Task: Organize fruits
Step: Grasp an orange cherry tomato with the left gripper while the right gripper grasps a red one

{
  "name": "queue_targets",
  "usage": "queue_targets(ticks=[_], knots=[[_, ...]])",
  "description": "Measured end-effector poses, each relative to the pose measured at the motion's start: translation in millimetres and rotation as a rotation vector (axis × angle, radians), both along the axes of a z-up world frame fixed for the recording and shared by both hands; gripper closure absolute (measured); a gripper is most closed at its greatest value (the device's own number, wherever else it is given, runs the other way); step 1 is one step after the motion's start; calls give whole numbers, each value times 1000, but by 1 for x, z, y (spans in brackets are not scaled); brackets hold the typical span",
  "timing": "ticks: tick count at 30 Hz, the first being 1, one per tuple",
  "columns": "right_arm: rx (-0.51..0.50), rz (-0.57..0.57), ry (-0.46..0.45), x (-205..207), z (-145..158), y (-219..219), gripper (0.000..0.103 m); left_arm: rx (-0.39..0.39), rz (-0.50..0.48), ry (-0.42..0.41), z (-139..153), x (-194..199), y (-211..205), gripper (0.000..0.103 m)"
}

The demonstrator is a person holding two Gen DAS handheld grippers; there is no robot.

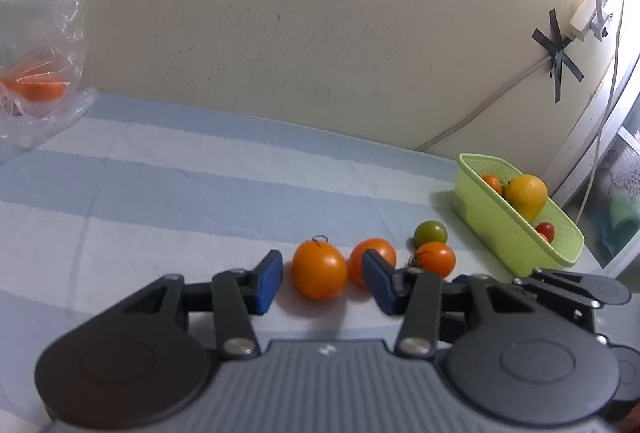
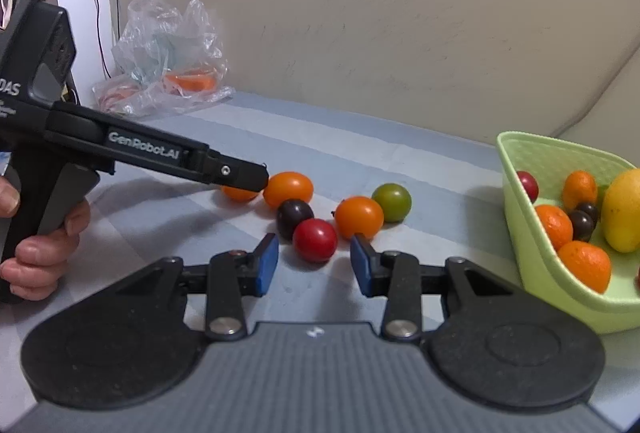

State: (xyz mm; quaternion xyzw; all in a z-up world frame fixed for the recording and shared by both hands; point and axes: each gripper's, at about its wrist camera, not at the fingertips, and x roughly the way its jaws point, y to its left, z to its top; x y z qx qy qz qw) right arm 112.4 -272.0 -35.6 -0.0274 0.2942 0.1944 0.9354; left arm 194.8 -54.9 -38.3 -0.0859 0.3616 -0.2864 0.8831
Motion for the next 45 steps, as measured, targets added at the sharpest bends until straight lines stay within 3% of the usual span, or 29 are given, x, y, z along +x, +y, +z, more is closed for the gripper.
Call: queue_targets(ticks=[2,3,4,5,13,19,25,30,37,45], knots=[[-3,0,23,4,-2,0,63,-5,2,-4,0,-1,1,71],[-4,1,20,5,-1,1,66,-7,4,-2,0,-2,1,71],[-6,5,19,5,-1,1,76,-11,6,1,0,-3,2,72],[-10,6,17,4,-1,1,76,-15,6,1,0,-4,3,72],[32,9,2,-23,6,-6,77,-48,4,-4,10,-45,15,72],[81,9,15,-68,7,-22,77,-65,-67,-18,17,-95,11,72],[52,12,11,-103,2,-20,76,-9,-120,-48,17,-131,-6,71],[25,5,1,-109,-7,-15,75,31,-114,-33,9,-133,-11,71],[19,-2,-8,-111,-7,-14,75,51,-102,-48,7,-141,-10,56],[7,0,-24,-114,-7,-10,74,60,-99,-52,7,-141,-11,54]])
